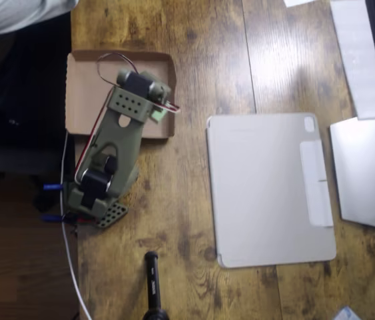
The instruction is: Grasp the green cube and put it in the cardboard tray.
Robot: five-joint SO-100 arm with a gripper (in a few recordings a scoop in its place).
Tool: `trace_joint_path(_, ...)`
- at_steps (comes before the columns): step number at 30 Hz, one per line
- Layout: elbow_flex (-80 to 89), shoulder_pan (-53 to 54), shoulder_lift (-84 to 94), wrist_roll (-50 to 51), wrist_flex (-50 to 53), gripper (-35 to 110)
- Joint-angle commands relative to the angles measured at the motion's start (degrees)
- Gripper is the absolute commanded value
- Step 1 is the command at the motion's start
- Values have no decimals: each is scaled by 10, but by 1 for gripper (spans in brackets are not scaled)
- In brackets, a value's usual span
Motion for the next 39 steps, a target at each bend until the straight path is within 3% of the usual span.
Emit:
trace_joint_path(1, 14, -25, 17, 13, -11, 7)
trace_joint_path(18, 34, -16, 20, 9, -23, 10)
trace_joint_path(33, 48, -9, 24, 1, -34, 24)
trace_joint_path(39, 65, 31, 24, -32, -36, 15)
